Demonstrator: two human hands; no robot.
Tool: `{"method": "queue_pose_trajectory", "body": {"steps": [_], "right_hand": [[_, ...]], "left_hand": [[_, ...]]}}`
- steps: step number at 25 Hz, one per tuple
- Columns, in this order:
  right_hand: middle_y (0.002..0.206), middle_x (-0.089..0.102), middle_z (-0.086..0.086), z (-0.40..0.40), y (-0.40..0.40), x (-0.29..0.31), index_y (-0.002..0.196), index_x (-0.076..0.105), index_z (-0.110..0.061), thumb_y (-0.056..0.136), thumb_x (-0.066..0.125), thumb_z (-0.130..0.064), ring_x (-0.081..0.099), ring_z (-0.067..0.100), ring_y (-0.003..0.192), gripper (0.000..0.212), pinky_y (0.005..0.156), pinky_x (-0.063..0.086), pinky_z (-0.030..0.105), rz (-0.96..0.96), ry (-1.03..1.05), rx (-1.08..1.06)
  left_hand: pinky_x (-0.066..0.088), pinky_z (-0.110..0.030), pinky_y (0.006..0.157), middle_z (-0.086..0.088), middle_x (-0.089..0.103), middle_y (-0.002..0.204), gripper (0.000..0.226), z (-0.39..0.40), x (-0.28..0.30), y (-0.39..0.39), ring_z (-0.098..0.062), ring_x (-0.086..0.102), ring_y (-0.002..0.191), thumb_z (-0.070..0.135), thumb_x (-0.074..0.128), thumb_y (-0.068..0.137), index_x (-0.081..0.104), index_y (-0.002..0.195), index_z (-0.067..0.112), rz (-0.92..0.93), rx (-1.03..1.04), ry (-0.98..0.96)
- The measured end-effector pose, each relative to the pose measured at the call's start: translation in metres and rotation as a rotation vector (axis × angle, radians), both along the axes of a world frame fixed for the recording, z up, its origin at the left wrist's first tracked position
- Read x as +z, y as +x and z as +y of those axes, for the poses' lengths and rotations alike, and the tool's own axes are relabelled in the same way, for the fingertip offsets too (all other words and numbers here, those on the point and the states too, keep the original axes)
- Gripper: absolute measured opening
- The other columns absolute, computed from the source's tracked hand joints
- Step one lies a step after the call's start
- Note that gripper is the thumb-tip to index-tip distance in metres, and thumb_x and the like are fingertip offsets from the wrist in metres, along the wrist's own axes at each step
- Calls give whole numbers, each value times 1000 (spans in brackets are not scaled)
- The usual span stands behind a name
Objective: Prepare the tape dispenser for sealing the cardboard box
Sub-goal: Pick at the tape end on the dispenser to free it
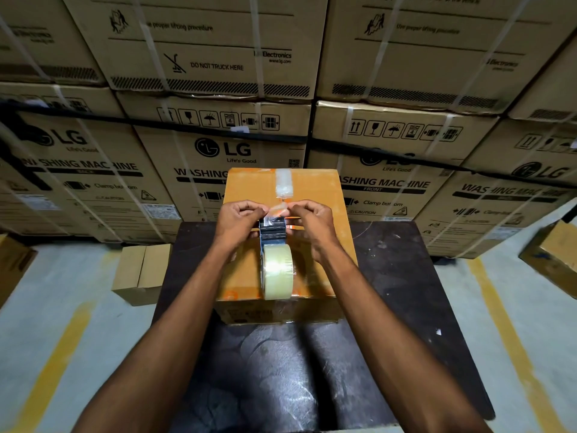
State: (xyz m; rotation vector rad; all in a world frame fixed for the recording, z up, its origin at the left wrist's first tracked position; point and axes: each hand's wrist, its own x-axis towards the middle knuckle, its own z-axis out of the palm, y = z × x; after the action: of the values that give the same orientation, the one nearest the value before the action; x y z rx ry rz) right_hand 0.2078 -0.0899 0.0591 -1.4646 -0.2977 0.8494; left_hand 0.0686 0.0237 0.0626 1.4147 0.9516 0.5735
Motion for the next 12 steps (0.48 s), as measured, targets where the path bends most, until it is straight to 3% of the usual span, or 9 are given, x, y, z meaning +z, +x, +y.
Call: {"method": "queue_pose_trajectory", "body": {"steps": [5,9,12], "right_hand": [[97,83,11,0,-3,4,99,79,-9,91,77,-11,79,20,87,8,67,64,35,-55,-16,6],[101,82,11,2,-4,5,99,79,-7,91,76,-8,78,28,97,9,68,65,36,-93,-27,3],[103,81,14,2,-5,8,100,78,-6,92,75,-6,78,24,91,8,61,62,30,-86,-21,-1]], "left_hand": [[62,-35,71,-3,83,93,12,-3,0,0,-16,77,88,21,78,94,80,100,11,1,42,0],[61,-25,58,2,83,88,12,-3,6,-4,-7,78,78,18,76,95,79,103,9,-33,-5,-55],[63,-24,62,-2,84,99,19,3,7,-7,-12,80,90,15,72,98,78,112,5,-61,-54,-128]]}}
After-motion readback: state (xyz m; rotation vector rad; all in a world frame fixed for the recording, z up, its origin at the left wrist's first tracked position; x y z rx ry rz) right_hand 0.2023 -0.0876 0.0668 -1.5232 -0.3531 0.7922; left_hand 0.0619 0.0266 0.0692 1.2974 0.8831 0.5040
